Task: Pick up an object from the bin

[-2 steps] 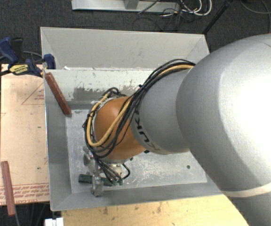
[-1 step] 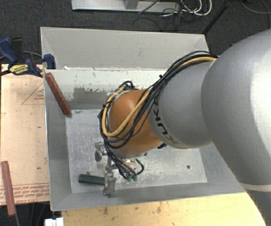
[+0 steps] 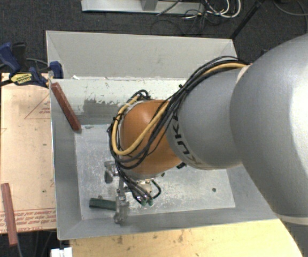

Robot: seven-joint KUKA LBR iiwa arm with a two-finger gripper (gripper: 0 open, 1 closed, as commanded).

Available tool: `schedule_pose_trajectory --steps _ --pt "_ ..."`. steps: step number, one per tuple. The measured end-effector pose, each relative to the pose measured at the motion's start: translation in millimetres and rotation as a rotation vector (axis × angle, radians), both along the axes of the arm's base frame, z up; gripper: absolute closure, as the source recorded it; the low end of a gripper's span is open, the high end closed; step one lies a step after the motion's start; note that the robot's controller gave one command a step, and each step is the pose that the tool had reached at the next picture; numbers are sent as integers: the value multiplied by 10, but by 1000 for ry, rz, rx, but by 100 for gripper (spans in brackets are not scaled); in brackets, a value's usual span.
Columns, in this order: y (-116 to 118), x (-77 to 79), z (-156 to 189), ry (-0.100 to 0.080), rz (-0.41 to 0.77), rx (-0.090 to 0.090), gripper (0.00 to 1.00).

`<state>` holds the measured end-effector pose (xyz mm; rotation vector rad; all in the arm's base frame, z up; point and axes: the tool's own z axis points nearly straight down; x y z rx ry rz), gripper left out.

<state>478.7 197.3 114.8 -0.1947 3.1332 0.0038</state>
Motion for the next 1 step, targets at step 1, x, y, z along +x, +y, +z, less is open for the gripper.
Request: schedule_pose_trajectory --steps 1 --pt "39 56 -444 -9 6 2 0"
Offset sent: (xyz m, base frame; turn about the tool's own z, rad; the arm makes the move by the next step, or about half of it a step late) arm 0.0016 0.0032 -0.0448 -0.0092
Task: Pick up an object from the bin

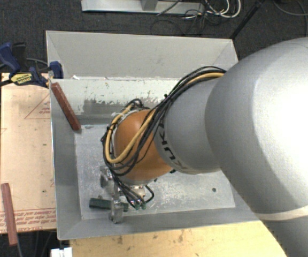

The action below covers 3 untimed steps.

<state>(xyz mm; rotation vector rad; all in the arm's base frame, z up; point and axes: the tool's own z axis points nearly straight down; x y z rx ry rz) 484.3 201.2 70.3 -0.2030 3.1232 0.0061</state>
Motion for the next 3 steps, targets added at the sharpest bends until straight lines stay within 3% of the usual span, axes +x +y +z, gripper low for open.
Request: schedule_pose_trajectory --steps 1,2,3 --pt "-291 -10 21 -3 -62 2 0" --pt "-289 -46 1 9 -58 -2 100" --pt "-283 -39 177 10 -60 -2 100"
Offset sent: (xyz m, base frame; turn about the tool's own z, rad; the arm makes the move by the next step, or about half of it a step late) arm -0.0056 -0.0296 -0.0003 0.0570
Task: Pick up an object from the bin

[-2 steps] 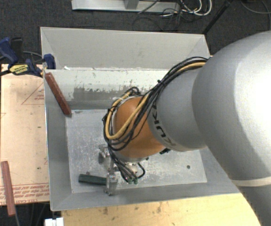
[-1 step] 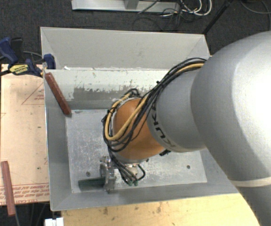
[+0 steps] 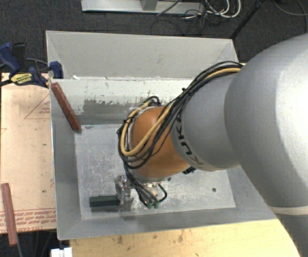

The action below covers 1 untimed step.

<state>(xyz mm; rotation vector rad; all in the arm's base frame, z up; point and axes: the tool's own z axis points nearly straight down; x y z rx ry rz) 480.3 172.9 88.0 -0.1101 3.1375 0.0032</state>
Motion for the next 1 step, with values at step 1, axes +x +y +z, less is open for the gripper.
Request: schedule_pose_trajectory --steps 1 --pt "11 21 937 -6 -1 2 100"
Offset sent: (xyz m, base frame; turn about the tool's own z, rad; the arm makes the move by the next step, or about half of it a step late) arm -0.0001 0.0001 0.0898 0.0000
